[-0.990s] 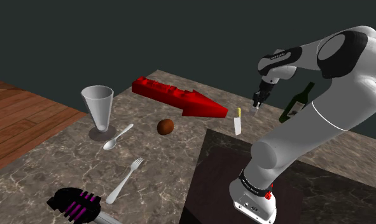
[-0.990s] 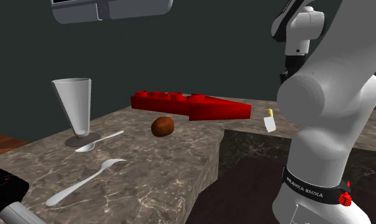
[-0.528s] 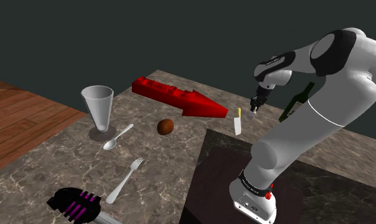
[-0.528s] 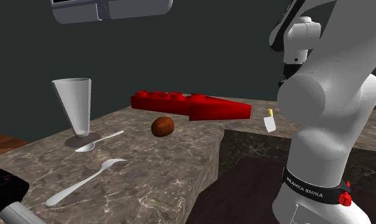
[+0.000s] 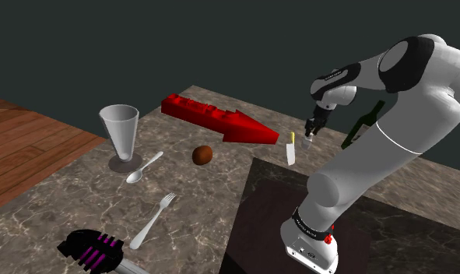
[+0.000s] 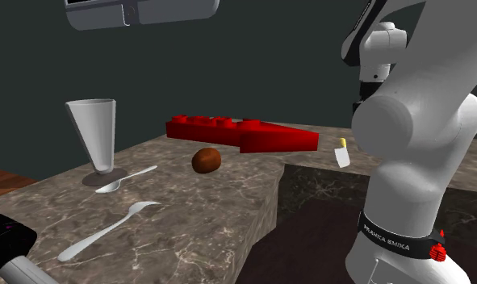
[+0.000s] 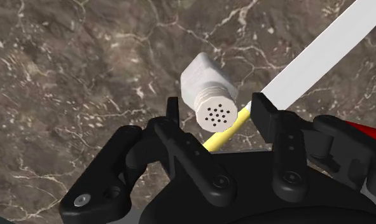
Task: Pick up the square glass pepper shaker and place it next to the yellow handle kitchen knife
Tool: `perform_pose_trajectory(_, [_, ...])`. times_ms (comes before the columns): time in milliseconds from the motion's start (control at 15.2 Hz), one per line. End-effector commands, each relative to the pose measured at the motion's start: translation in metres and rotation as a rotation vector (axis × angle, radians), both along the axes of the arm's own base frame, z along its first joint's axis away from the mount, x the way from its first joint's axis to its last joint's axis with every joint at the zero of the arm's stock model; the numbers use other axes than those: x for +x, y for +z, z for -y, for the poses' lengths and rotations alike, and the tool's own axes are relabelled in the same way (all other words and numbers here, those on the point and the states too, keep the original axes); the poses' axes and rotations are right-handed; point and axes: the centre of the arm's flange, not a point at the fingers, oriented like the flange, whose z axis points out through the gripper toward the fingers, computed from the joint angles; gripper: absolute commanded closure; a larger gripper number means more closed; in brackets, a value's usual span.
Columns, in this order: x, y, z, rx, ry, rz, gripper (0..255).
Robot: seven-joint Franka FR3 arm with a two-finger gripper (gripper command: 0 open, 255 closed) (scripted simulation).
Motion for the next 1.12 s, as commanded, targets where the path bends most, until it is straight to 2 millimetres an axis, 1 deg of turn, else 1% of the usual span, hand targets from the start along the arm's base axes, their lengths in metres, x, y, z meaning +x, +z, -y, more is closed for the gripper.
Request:
perform_pose_trajectory(0, [0.0,0.0,0.0,0.0,0.0,0.0,0])
perform_pose_trajectory(264, [0.0,0.0,0.0,0.0,0.0,0.0,0])
perform_pose_trajectory(462, [0.001,0.04,-0.001,0.0,0.0,0.0,0])
perform_pose_trajectory(528, [0.001,0.05,-0.001,0.0,0.0,0.0,0])
perform_pose_trajectory(1056, [0.001,0.05,-0.001,0.0,0.0,0.0,0])
